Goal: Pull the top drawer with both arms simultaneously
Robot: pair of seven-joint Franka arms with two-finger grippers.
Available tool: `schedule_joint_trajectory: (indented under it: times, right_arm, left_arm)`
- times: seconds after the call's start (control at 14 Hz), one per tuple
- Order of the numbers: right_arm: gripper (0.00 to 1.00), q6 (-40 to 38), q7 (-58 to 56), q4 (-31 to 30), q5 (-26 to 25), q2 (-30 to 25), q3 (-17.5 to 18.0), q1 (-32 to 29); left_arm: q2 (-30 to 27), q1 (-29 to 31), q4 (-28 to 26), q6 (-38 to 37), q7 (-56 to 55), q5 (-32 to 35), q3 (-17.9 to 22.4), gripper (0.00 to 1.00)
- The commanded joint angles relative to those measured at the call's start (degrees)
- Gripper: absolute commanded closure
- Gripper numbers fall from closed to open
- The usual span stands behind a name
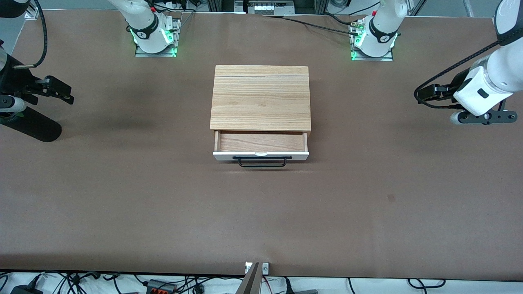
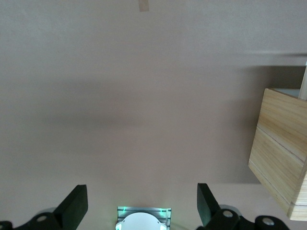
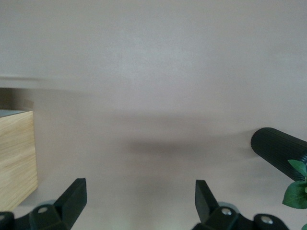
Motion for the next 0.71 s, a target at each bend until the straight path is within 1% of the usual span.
schedule_joint_trajectory:
  times: [0.0, 0.29, 0.64]
  right_arm:
    - [0.00, -1.2, 1.3, 1.1, 0.3, 0.2, 0.8, -0.8]
    - [0.00, -1.4, 1.5, 1.1, 0.3, 0.2, 1.0, -0.3]
    - [0.00, -2.1, 1.6, 1.2, 0.6, 0.2, 1.0, -0.4]
  left_arm:
    - [-4.8, 0.6, -5.1, 2.4, -1.1, 0.9, -0.6, 0.00]
    - [-4.8, 0.6, -4.3, 2.9, -1.2, -0.8, -0.5, 0.00]
    - [-4.1, 0.7, -3.8, 3.1, -0.2, -1.2, -0.3, 0.00]
